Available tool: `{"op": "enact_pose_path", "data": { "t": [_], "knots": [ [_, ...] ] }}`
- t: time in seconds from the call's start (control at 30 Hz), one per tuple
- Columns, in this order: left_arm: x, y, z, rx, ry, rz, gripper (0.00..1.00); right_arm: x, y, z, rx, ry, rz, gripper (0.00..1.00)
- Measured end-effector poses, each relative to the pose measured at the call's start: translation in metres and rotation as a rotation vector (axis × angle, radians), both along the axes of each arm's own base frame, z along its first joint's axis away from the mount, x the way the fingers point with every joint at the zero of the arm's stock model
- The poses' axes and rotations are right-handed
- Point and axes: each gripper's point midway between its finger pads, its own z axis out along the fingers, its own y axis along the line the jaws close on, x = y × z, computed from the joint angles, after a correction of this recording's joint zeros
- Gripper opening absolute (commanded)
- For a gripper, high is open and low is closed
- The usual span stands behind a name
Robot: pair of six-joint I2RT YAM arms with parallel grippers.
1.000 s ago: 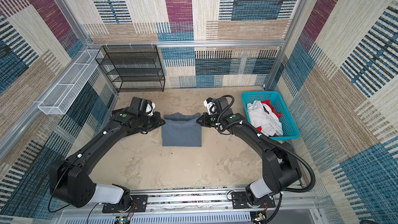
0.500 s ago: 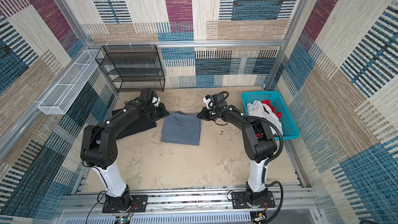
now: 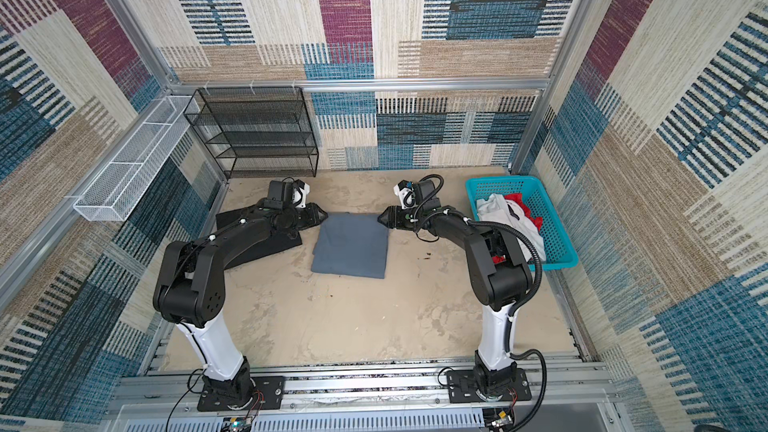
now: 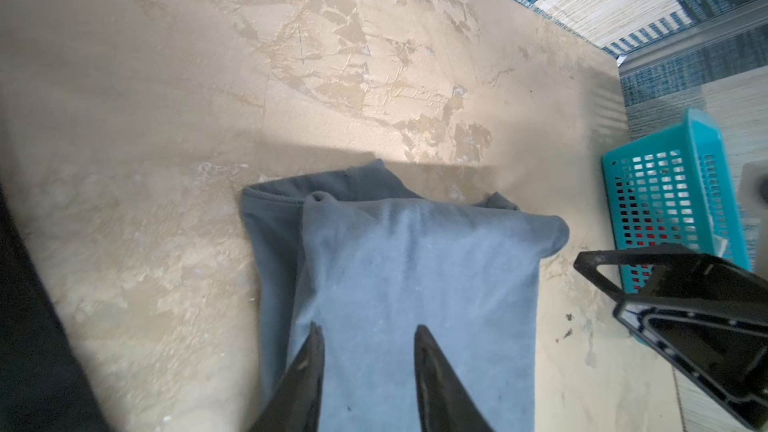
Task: Fold and stack the t-shirts
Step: 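Release and press the folded shirt's far edge flat with both grippers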
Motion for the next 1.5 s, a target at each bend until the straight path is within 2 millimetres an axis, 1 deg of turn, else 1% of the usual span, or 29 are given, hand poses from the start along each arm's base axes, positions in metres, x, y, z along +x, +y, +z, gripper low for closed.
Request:
{"op": "enact_pose_path", "data": {
  "t": [0.13, 0.2, 0.27, 0.37, 0.47, 0.53, 0.67, 0.73, 0.83, 1.0, 1.1, 1.17, 1.23, 1.3, 1.33, 1.43, 1.5],
  "knots": [
    [0.016, 0.000, -0.014, 0.038, -0.008, -0.017, 0.39, 0.010, -0.001, -0.014, -0.034, -0.005, -0.009, 0.57],
    [0.021, -0.001, -0.020, 0.046, -0.003, -0.022, 0.40, 0.012, -0.003, -0.021, -0.052, -0.004, -0.012, 0.57],
    [0.024, -0.002, -0.026, 0.052, -0.001, -0.027, 0.40, 0.015, -0.004, -0.025, -0.064, -0.009, -0.012, 0.57],
    [0.027, -0.003, -0.032, 0.056, 0.002, -0.033, 0.39, 0.020, -0.002, -0.026, -0.070, -0.022, -0.006, 0.51],
    [0.031, -0.005, -0.034, 0.047, -0.004, -0.039, 0.33, 0.025, 0.000, -0.029, -0.070, -0.024, -0.001, 0.43],
    [0.033, -0.007, -0.034, 0.038, -0.006, -0.047, 0.26, 0.027, 0.002, -0.030, -0.063, -0.023, 0.006, 0.33],
    [0.033, -0.009, -0.033, 0.029, -0.011, -0.053, 0.00, 0.030, 0.006, -0.029, -0.046, -0.025, 0.022, 0.11],
    [0.033, -0.011, -0.032, 0.017, -0.014, -0.061, 0.00, 0.030, 0.008, -0.027, -0.037, -0.029, 0.031, 0.01],
    [0.033, -0.012, -0.025, 0.005, -0.025, -0.059, 0.00, 0.028, 0.010, -0.022, -0.027, -0.036, 0.042, 0.00],
    [0.024, -0.012, 0.002, -0.022, -0.089, -0.055, 0.00, 0.025, 0.011, -0.003, -0.009, -0.067, 0.050, 0.00],
    [0.021, -0.011, 0.014, -0.046, -0.123, -0.041, 0.00, 0.027, 0.012, 0.004, -0.001, -0.082, 0.051, 0.00],
    [0.022, -0.009, 0.017, -0.056, -0.134, -0.020, 0.00, 0.031, 0.013, 0.007, 0.002, -0.083, 0.044, 0.01],
    [0.026, -0.007, 0.018, -0.057, -0.146, -0.004, 0.00, 0.041, 0.015, 0.007, 0.004, -0.087, 0.035, 0.03],
    [0.037, 0.000, 0.013, -0.047, -0.147, 0.037, 0.00, 0.054, 0.016, -0.004, -0.002, -0.073, 0.015, 0.04],
    [0.042, 0.003, 0.007, -0.035, -0.142, 0.054, 0.00, 0.059, 0.015, -0.012, -0.008, -0.063, 0.008, 0.05],
    [0.052, 0.012, -0.022, -0.009, -0.089, 0.116, 0.00, 0.065, 0.013, -0.045, -0.029, 0.004, -0.022, 0.06],
    [0.055, 0.015, -0.038, 0.003, -0.060, 0.142, 0.00, 0.068, 0.012, -0.060, -0.038, 0.030, -0.037, 0.06]
  ]
}}
